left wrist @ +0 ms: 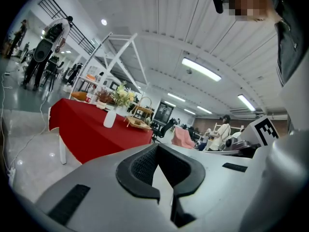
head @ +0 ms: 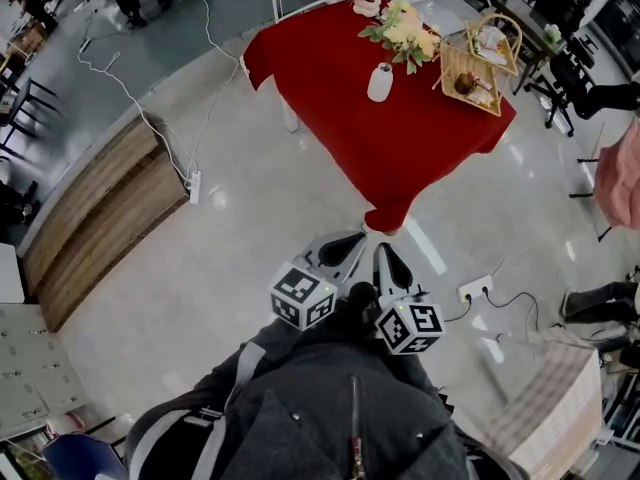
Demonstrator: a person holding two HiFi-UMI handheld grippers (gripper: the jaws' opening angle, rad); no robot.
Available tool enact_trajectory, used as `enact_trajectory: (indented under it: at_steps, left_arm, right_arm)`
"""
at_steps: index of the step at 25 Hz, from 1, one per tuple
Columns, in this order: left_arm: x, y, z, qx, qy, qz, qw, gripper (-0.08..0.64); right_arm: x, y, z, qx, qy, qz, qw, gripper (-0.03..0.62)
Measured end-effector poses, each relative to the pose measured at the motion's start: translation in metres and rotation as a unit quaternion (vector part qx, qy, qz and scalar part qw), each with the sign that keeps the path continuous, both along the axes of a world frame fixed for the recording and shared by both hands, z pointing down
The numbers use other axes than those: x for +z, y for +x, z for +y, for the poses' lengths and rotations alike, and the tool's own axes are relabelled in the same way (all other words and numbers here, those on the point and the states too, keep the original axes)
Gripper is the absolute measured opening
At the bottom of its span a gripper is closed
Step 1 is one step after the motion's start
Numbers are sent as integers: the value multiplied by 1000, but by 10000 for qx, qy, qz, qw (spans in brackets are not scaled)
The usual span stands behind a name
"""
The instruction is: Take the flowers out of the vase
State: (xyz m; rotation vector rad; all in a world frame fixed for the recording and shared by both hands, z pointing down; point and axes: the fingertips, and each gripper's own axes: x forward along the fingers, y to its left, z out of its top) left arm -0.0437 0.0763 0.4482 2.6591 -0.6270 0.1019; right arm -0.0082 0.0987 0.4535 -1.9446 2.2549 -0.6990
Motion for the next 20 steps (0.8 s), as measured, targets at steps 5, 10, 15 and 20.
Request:
enact_trajectory:
  at_steps: [5, 10, 15, 20]
  left_arm:
    - [1, -4, -4, -64, -77, 40, 9999, 8]
    - [1, -6, -11, -151, -87, 56, 9998, 8]
    - [4, -6, -19, -227, -137, 47, 9996, 8]
    - [5, 4, -34, -239, -138, 40, 9996, 8]
  right_arm:
    - [0, -5, -4, -77, -68, 32, 9999, 15]
    - [1, -6, -10, -152, -92, 38, 9998, 15]
    - [4, -3, -17, -182, -157, 31, 9997, 15]
    - [4, 6, -34, -223, -144, 60, 9996, 15]
